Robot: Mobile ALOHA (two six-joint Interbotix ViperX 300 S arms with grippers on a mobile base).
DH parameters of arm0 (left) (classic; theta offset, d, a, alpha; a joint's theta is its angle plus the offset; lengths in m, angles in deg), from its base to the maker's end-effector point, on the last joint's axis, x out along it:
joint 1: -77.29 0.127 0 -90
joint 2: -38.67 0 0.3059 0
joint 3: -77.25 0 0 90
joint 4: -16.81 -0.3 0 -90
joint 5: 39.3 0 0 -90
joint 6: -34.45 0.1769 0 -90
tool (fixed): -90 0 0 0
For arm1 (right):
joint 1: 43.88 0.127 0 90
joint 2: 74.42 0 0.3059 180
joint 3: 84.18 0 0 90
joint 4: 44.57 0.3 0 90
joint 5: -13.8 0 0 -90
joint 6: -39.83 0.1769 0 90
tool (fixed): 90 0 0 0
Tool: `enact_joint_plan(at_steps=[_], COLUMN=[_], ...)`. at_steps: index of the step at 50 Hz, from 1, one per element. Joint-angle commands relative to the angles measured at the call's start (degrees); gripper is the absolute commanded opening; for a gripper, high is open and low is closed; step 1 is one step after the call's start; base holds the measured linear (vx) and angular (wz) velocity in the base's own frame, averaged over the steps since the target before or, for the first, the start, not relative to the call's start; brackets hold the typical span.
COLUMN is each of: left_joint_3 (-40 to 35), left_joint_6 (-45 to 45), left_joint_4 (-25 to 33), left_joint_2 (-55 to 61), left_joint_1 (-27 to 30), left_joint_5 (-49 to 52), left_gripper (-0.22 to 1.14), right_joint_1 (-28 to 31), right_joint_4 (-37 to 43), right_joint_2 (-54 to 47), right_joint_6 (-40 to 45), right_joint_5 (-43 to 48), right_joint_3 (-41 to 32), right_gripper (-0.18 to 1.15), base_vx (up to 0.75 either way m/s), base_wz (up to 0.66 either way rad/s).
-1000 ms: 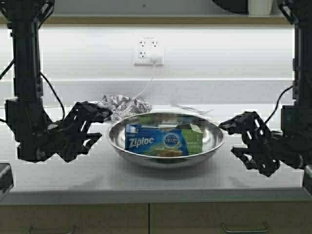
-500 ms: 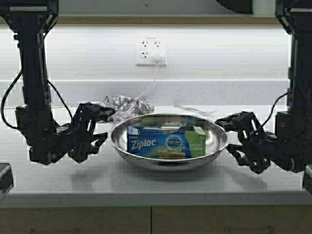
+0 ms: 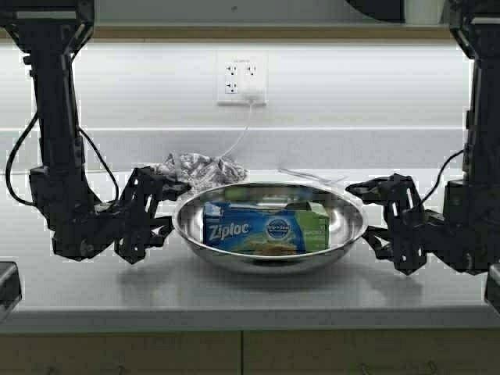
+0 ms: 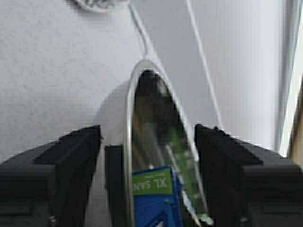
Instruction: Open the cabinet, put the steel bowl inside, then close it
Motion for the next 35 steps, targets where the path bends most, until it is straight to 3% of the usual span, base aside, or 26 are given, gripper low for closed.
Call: enact_joint_plan(at_steps=[1,5,10,12,16,24,35], left_joint_3=[-0.53,-0.62,-0.18,0.09,0.62,2.20,6.42], left_joint_6=[-0.62,-0.88,-0.97,-0.88,-0.88,-0.88,-0.88], left_joint_4=[-1.32,-1.41,-1.14,-0.97,-0.88,-1.05,-1.58], left_joint_2=[-1.14,-1.14,-1.32,-1.41,-1.76,-2.99,-7.12], left_joint_1=[-0.09,-0.09,-0.09,-0.09,-0.09,-0.09,-0.09], left_joint_5=[0.53,1.05,1.14,1.14,1.14,1.05,1.14], left_gripper=[0.66,0.36,0.03,-0.04,-0.02,0.03,0.02], right_joint_1=[-0.18,-0.18,-0.18,-0.18,-0.18,-0.18,-0.18], right_joint_4=[-0.26,-0.26,-0.44,-0.70,-0.79,-1.32,-4.39], right_joint_2=[1.05,1.05,1.05,1.05,1.05,2.02,5.27], right_joint_6=[0.44,0.62,1.14,1.41,1.41,1.67,1.76], right_joint_5=[0.53,0.53,0.62,0.70,1.23,2.02,2.81], right_joint_3=[0.18,0.18,0.44,0.62,0.70,1.58,4.39], right_gripper=[0.89,0.69,0.36,0.22,-0.01,0.08,0.07], base_vx=[0.00,0.00,0.00,0.00,0.00,0.00,0.00], base_wz=[0.00,0.00,0.00,0.00,0.00,0.00,0.00])
